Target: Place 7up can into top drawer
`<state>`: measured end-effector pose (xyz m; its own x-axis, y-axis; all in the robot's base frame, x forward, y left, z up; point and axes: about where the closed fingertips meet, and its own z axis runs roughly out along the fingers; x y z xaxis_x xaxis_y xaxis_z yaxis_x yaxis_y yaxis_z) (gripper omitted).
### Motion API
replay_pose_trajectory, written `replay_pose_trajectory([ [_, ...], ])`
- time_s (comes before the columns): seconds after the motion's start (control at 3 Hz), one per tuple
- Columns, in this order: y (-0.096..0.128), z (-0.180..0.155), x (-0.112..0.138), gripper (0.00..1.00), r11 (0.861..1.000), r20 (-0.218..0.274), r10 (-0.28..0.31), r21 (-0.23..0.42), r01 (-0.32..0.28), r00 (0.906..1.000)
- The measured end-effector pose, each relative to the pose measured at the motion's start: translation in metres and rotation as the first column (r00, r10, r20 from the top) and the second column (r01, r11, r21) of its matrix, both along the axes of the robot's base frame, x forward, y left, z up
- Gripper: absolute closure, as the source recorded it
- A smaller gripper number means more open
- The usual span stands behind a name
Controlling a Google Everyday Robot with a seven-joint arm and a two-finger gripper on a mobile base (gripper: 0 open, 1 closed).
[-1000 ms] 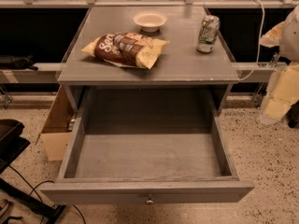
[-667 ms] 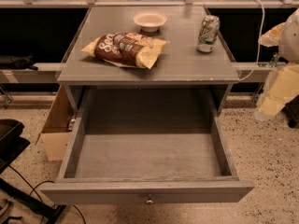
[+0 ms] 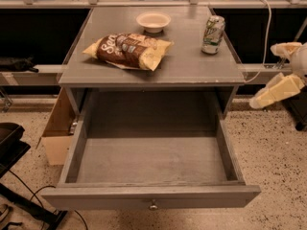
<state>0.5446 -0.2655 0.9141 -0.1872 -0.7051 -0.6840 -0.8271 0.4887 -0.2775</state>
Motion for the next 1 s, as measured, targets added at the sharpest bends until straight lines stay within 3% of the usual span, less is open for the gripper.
replay_pose_trajectory([
  [0.33, -0.003, -0.01, 0.047, 0.0, 0.973, 0.134, -0.056, 0.231, 0.023, 0.9894],
  [0.67, -0.001, -0.012, 0.083, 0.0, 0.922, 0.239, -0.115, 0.386, 0.015, 0.9642],
  [1.0, 0.0, -0.012, 0.088, 0.0, 0.917, 0.238, -0.116, 0.398, 0.012, 0.9644],
])
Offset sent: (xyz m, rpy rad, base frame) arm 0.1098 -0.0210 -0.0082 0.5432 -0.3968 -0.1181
